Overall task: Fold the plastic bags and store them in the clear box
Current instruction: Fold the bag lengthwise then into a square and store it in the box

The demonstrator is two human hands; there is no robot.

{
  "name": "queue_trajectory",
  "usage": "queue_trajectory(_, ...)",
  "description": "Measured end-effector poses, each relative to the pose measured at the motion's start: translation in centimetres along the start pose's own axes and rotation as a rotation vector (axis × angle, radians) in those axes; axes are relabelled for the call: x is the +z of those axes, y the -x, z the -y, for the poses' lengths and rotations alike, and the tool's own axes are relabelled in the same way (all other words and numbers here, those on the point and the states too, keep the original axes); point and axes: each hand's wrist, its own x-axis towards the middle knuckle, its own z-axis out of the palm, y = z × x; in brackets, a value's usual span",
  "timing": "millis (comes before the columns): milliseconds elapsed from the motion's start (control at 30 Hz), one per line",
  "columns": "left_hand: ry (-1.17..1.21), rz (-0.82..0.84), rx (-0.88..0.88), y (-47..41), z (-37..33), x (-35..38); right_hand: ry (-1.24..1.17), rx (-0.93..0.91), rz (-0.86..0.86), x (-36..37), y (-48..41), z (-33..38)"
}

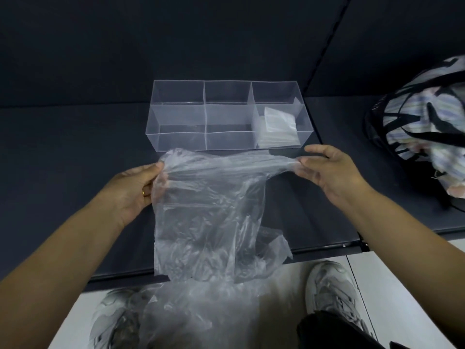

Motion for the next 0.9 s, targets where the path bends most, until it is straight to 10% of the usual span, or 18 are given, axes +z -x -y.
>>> queue_trajectory(700, -0.038, -0.166, 0.016, -0.9, -0.6, 0.4, 0.360, -0.375, -0.230, -2.5, -2.3, 0.8)
queue_trajectory(900, 0.051, 0.121, -0.185, 2.4, 1.6, -3.2, 0.492, -0.040, 0.283, -1.5, 6.6, -0.7)
